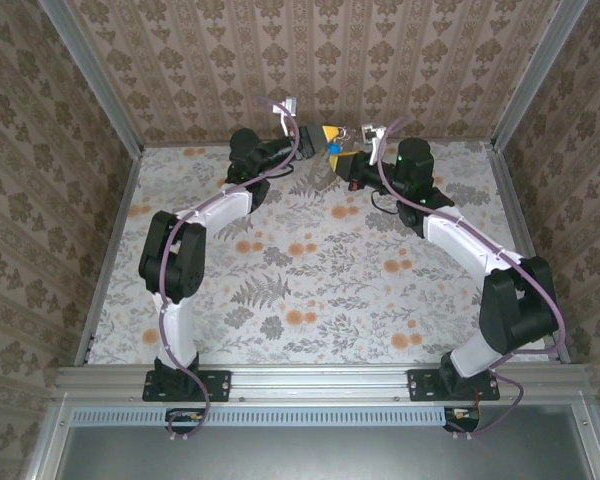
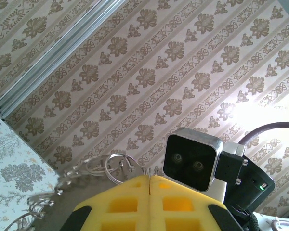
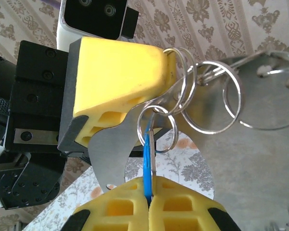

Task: Put the keys on the keyring

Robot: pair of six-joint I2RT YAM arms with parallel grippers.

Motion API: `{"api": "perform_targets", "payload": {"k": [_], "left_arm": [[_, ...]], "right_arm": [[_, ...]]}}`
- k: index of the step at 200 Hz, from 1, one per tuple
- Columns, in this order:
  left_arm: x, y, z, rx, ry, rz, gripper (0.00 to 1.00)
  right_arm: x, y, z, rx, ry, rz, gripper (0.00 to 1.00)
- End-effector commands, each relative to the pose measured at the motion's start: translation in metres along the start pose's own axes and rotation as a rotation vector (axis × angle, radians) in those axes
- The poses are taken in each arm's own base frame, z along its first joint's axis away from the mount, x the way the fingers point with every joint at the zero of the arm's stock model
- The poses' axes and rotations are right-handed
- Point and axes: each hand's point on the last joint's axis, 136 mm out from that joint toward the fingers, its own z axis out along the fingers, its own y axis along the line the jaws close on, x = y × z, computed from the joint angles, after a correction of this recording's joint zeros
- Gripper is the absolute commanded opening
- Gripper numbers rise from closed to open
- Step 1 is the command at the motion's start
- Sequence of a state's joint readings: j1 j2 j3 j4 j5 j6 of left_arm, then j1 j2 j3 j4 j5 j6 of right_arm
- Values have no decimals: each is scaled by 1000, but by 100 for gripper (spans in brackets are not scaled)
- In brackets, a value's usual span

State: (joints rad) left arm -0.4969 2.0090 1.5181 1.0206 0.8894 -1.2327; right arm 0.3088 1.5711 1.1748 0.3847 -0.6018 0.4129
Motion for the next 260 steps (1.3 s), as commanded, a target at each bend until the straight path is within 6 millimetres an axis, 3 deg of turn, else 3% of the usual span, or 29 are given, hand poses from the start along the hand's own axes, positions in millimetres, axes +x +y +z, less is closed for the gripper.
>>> {"api": "perform_targets", "payload": {"k": [1, 40, 71, 140, 185, 234, 239, 260], "left_arm": [[-17, -44, 3, 68, -29, 95, 0], [-15, -44, 3, 68, -27, 91, 0], [-15, -44, 3, 69, -27, 92, 0], [-16, -44, 1, 71, -50, 81, 0], [-19, -43, -1, 61, -78, 73, 0], [-20, -37, -1, 50, -103, 52, 0], [-21, -37, -1, 50, -105, 51, 0], [-21, -34, -2, 42, -117, 44, 0]], "right_arm": [[3, 19, 9, -101, 46, 8, 0], [9, 17, 17, -130, 72, 41, 0], [2, 16, 19, -132, 47, 53, 0], [-14, 4, 6, -107, -31, 124, 0], [-15, 7, -20, -68, -42, 144, 33], [-32, 1, -58, 8, -138, 203, 41], [-43, 10, -65, 5, -171, 196, 42], [-60, 7, -69, 33, -226, 272, 43]]}}
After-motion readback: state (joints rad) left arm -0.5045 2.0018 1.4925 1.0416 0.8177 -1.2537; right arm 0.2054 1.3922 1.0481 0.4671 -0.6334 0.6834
